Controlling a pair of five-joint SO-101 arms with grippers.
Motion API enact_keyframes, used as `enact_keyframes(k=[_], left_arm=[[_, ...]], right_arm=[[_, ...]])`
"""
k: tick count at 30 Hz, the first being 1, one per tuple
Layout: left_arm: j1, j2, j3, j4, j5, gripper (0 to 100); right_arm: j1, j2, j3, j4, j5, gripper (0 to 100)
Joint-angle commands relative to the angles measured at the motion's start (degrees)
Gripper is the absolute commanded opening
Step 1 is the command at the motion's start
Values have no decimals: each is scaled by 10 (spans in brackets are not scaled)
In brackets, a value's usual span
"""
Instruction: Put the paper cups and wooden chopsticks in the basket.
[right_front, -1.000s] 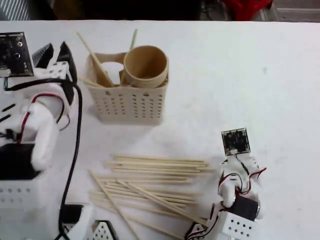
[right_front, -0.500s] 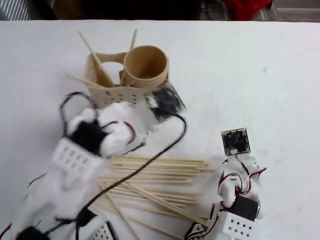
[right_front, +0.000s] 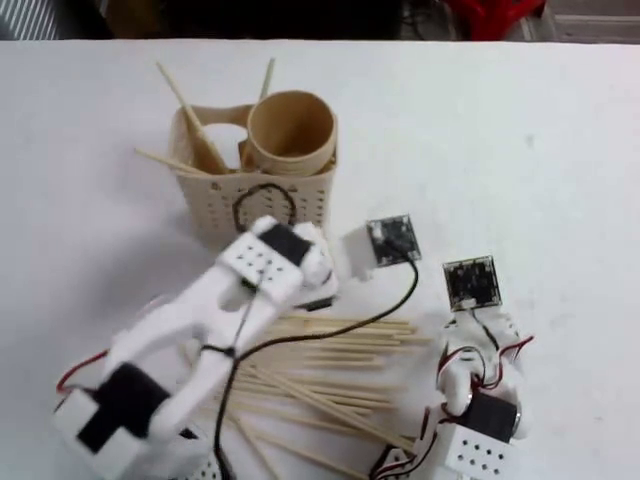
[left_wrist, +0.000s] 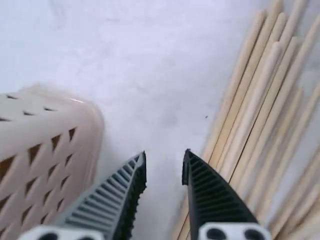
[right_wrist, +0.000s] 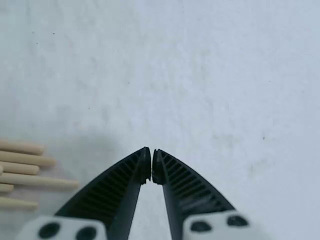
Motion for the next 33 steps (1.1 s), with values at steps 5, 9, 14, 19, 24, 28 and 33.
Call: enact_keyframes(k=[5,9,14,19,24,28,33], left_arm=[[7,80,-20,-18,-34,138],[8,90,-18,-4,-41,138],[5,92,-18,4,-40,138],[-7,58,-28,14,-35,138],[7,-17,4,32,-21,105],[33,-36,48,7,-21,106],[40,-8,64,-22,-17,106]], right_arm=[[4,-6,4,4,3,25],[4,-6,4,4,3,25],[4,-6,4,4,3,25],[4,-6,4,4,3,25],[4,-6,4,4,3,25],[4,-6,4,4,3,25],[4,-6,4,4,3,25]])
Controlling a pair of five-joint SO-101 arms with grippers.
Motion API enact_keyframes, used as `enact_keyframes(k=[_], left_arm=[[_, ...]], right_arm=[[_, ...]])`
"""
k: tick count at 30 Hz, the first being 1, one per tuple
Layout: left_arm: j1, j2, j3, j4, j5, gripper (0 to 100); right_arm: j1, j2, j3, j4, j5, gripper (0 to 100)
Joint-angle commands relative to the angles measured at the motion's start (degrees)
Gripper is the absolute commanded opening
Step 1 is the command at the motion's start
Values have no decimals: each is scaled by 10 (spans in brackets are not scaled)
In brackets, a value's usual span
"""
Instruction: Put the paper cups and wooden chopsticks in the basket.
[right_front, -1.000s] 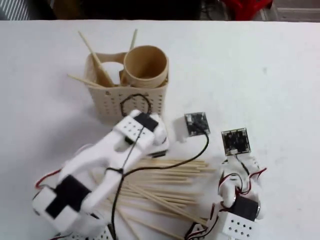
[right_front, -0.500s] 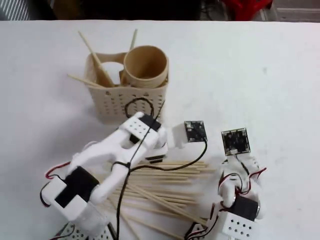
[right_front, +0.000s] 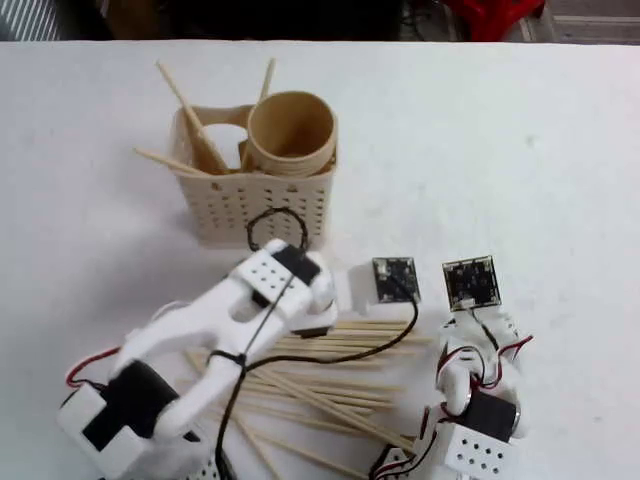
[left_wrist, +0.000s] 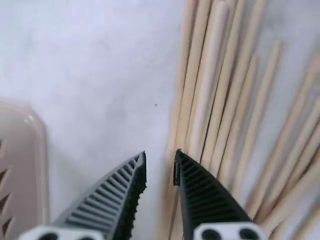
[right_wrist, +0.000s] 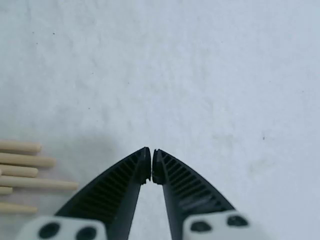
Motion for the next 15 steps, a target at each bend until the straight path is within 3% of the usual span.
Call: enact_keyframes(k=[1,15], left_arm=[[2,9,-6,-18,8,106],[-14,151,-106,-14,9,102]], right_arm=[[4,-6,4,4,3,25],[4,-6,4,4,3,25]])
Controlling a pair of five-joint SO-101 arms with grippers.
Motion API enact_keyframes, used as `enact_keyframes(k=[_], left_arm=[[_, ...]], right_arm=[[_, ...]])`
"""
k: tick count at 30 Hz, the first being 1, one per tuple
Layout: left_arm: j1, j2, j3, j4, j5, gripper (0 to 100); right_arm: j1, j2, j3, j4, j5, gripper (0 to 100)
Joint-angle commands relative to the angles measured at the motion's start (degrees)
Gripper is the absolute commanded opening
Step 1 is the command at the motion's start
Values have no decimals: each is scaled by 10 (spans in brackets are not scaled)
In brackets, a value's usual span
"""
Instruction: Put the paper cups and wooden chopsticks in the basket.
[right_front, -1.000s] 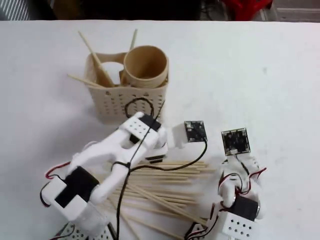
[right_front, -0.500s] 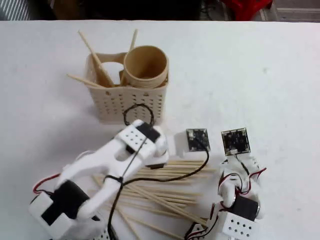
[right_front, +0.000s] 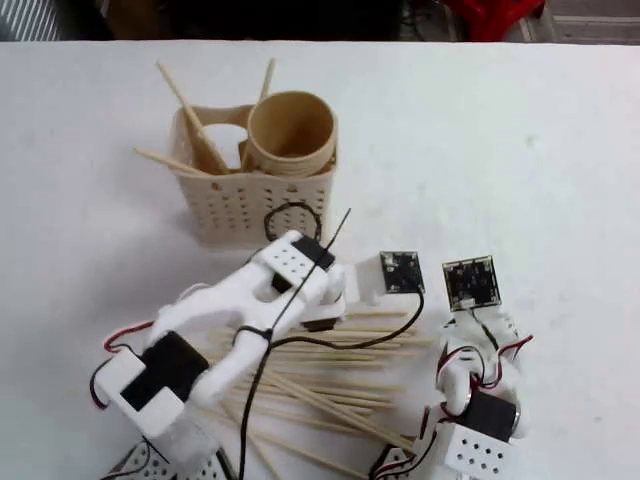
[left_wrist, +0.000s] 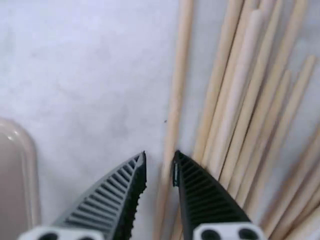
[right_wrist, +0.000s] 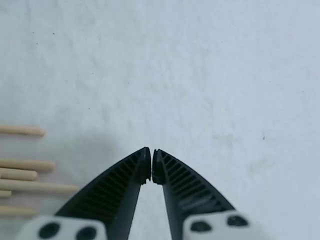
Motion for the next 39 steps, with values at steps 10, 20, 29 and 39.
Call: enact_keyframes(k=[10,20,29,39], left_arm=[[-7,10,-21,-7,4,21],[-7,-3,-45,13,7,24],[-7,-151,-161,172,39,24],[-21,-335,-343,256,50,24]], right_arm=[[4,-6,4,4,3,25],[4,-6,4,4,3,25],[4,-6,4,4,3,25],[4,-6,4,4,3,25]])
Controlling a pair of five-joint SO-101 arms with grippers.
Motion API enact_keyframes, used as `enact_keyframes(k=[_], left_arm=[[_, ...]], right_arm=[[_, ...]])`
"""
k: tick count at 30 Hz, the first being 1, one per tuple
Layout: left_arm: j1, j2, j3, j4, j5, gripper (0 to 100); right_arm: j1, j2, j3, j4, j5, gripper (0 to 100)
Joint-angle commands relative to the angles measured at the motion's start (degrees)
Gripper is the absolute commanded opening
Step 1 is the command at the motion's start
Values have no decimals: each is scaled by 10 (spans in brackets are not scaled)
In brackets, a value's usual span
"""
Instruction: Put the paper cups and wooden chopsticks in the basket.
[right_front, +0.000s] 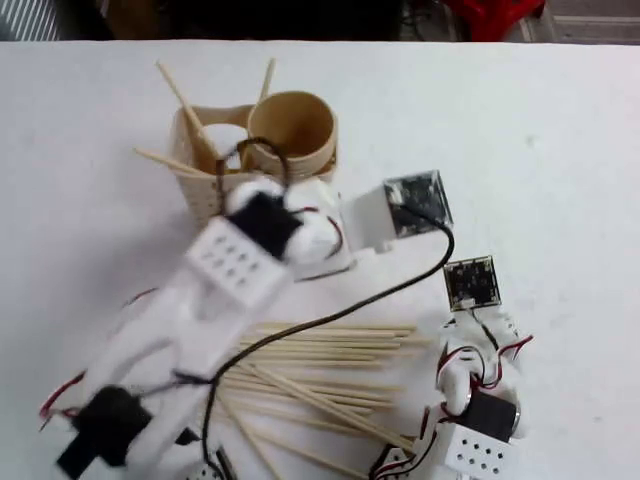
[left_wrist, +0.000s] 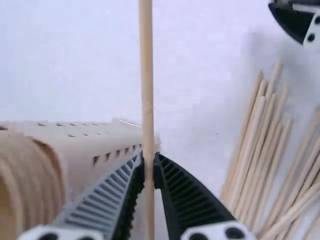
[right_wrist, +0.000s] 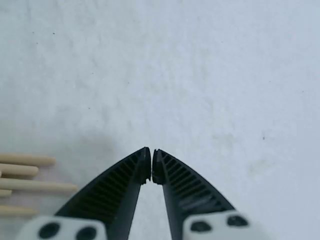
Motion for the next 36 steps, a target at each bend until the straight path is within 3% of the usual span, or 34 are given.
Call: enact_keyframes(k=[1,5,11,16,20,27,30,32,36], left_arm=[[-23,-92,-90,1,35,24],[-95,-145,-141,-61,151,24],[-251,-158,-66,-274,382,24],[-322,-158,96,-484,449,24],[-345,-158,201,-578,464,24],[-364,-159,281,-608,463,31],[-380,-161,285,-602,464,108],[-388,-163,279,-587,465,146],[-392,-163,236,-530,464,119]], right_arm=[[4,-6,4,4,3,25],[4,-6,4,4,3,25],[4,-6,4,4,3,25],[4,-6,4,4,3,25],[4,-6,4,4,3,25],[4,-6,4,4,3,25],[4,-6,4,4,3,25],[4,-6,4,4,3,25],[4,-6,4,4,3,25]])
